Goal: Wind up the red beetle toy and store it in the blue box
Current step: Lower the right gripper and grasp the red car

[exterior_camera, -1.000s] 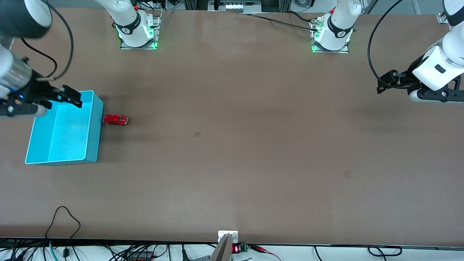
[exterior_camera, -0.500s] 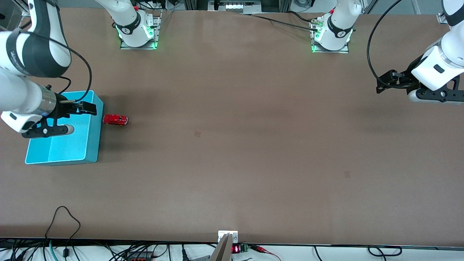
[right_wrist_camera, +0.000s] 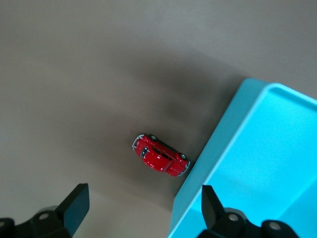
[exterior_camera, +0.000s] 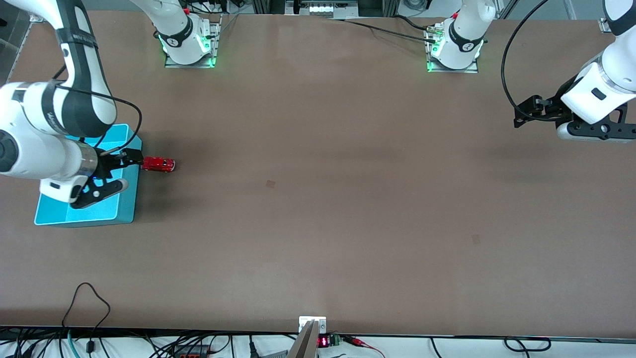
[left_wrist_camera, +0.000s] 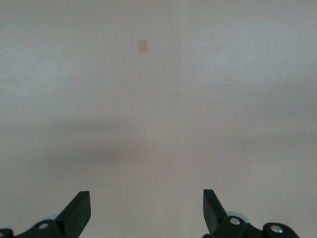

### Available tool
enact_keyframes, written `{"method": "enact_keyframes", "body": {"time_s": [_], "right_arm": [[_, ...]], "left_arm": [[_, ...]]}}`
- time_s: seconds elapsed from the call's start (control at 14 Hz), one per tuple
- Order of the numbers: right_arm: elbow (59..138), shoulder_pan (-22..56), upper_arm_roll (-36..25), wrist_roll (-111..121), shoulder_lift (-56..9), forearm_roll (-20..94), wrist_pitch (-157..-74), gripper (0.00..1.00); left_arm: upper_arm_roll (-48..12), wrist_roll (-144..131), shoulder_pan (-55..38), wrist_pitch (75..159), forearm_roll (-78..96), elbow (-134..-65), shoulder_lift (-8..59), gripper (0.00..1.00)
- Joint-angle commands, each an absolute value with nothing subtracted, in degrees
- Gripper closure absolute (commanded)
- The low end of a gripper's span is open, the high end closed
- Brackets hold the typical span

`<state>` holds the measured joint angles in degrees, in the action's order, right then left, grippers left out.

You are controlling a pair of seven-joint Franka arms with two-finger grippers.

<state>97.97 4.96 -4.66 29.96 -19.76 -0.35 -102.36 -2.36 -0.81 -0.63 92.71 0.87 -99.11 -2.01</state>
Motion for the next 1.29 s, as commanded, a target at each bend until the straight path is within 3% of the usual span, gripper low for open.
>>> {"method": "enact_keyframes", "body": {"time_s": [0.0, 0.43, 0.79, 1.21], "right_arm": [[104.48, 3.26, -4.40, 41.18, -18.37, 0.44, -107.12, 0.00], [115.21, 2.20, -4.39, 71.16, -17.40, 0.35, -118.28, 0.00], [128.21, 2.11, -4.31, 78.48, -16.35, 0.35, -133.92, 0.00], [133.51, 2.29, -4.04, 81.03, -17.57, 0.35, -143.87, 0.00]], "left_arm": [[-2.46, -1.32, -0.44, 91.14, 2.02, -98.52, -2.72, 0.00], [-3.69, -1.58, 0.17, 92.46, 1.41, -98.88, -3.25, 0.00], [-3.78, -1.58, 0.09, 92.11, 1.32, -98.79, -3.25, 0.00], [-3.69, -1.58, 0.09, 91.41, 1.32, -98.79, -3.16, 0.00]]}}
